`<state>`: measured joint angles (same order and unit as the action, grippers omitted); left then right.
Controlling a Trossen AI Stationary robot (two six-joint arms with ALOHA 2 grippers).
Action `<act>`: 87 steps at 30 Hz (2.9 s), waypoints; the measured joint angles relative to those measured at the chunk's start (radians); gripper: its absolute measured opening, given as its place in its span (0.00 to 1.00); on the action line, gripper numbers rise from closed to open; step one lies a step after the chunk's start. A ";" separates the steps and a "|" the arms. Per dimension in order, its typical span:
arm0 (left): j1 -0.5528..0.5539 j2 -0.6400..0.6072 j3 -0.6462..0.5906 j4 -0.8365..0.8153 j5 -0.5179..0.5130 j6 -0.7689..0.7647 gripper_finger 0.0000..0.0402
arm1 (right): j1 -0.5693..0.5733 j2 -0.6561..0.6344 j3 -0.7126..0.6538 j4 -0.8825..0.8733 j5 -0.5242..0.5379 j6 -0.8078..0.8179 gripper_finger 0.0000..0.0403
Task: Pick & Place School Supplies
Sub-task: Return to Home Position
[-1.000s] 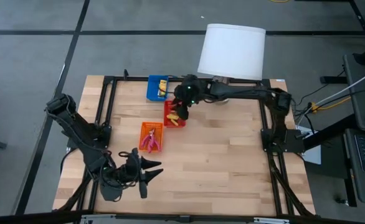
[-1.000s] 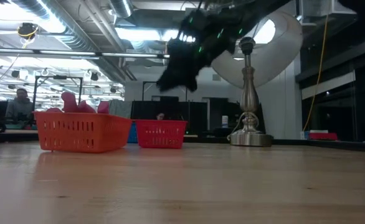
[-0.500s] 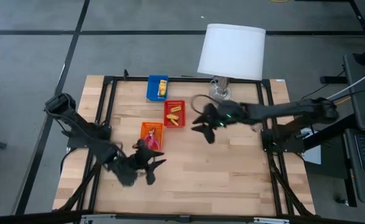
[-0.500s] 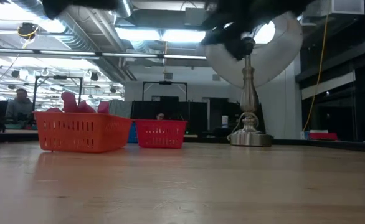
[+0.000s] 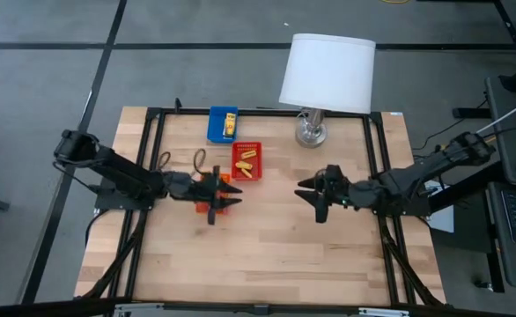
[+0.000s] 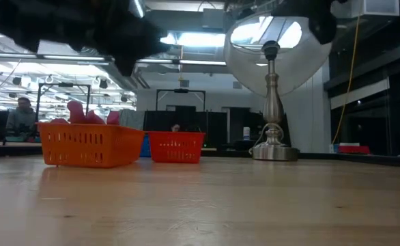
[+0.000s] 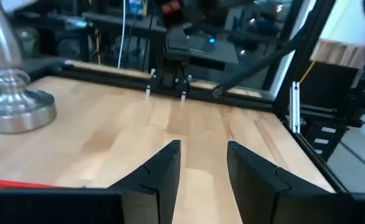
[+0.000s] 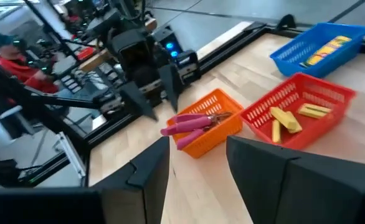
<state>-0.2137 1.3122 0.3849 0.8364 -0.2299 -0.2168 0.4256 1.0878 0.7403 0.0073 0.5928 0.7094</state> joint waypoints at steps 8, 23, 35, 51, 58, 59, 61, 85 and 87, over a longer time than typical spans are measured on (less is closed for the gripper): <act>0.089 -0.243 -0.300 0.179 0.044 0.034 0.32 | 0.144 0.003 0.000 -0.051 0.228 0.087 0.40; 0.116 -0.918 -0.376 -0.575 0.048 0.121 0.32 | 0.225 0.004 0.000 -0.181 0.369 0.200 0.40; 0.225 -1.309 -0.373 -0.796 0.007 0.217 0.32 | 0.313 0.004 -0.031 -0.303 0.475 0.337 0.40; 0.238 -1.280 -0.373 -0.789 -0.012 0.125 0.32 | 0.461 0.226 -0.203 0.097 0.516 0.386 0.40; 0.238 -1.280 -0.373 -0.789 -0.012 0.125 0.32 | 0.196 0.332 -0.251 0.144 0.774 0.215 0.41; 0.238 -1.280 -0.373 -0.789 -0.012 0.125 0.32 | 0.161 0.324 -0.268 0.150 0.784 0.197 0.41; 0.238 -1.280 -0.373 -0.789 -0.012 0.125 0.32 | 0.100 0.316 -0.300 0.178 0.788 0.179 0.41; 0.237 -1.280 -0.373 -0.788 -0.012 0.125 0.32 | -0.410 0.105 -0.725 1.226 -0.439 -0.744 0.40; 0.237 -1.279 -0.373 -0.788 -0.013 0.125 0.32 | -0.429 0.001 -0.727 1.128 -0.472 -0.747 0.40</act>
<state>0.0235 0.0330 0.0116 0.0483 -0.2431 -0.0914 -0.0032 1.0885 0.0128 1.1356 0.1212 -0.0377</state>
